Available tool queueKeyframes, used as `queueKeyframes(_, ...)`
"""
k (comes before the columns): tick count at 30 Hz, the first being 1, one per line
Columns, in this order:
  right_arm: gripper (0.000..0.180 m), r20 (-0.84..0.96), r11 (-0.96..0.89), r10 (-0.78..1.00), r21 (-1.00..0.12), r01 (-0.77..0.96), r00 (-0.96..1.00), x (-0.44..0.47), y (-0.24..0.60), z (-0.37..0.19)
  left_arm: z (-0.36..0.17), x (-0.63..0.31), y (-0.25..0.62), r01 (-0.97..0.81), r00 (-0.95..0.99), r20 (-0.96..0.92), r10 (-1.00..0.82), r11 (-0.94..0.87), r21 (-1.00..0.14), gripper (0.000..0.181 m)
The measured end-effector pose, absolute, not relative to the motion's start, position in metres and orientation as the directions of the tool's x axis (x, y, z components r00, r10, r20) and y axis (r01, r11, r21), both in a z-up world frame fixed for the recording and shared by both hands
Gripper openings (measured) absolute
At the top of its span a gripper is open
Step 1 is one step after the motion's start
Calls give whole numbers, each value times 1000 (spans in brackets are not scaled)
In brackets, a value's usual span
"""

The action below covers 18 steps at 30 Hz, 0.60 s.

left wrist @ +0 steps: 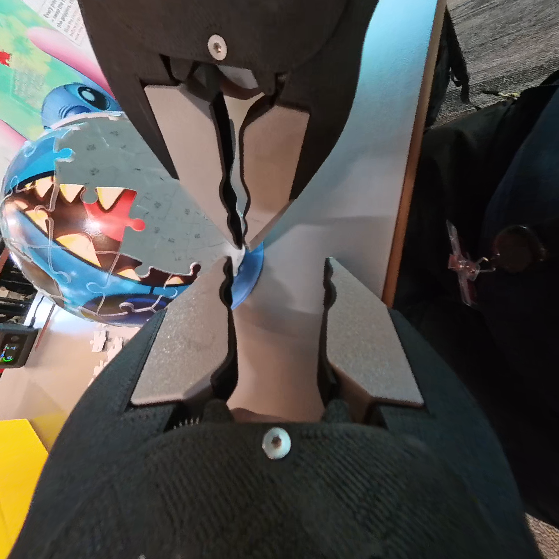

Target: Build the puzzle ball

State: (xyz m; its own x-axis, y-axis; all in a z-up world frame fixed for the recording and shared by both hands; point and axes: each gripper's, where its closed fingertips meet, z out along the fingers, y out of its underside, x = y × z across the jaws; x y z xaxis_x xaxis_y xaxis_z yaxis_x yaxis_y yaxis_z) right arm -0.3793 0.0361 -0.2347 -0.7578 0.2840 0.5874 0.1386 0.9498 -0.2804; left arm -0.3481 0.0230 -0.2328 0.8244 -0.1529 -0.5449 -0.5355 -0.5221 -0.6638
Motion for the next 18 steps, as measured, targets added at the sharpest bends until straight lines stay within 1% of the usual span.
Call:
queueKeyframes(4, 0, 578, 948, 290, -283, 147, -763, -380, 37, -235, -233, -352, 23, -545, 826, -527, -200, -521, -657, 52)
queueKeyframes(7, 0, 577, 944, 300, -293, 151, -760, -381, 36, -234, -233, -350, 18, -558, 824, -509, -249, -514, -652, 62)
queueKeyframes(9, 0, 566, 935, 325, -311, 169, -758, -381, 36, -233, -233, -350, 15, -569, 817, -517, -257, -507, -647, 63)
queueKeyframes(14, 0, 550, 917, 365, -352, 188, -751, -382, 32, -230, -232, -352, 18, -573, 810, -543, -222, -499, -650, 63)
queueKeyframes(16, 0, 561, 919, 359, -354, 176, -746, -381, 30, -230, -230, -355, 19, -579, 800, -566, -198, -498, -645, 65)
queueKeyframes(18, 0, 574, 922, 354, -345, 174, -738, -381, 31, -231, -230, -358, 20, -587, 791, -583, -184, -499, -638, 63)
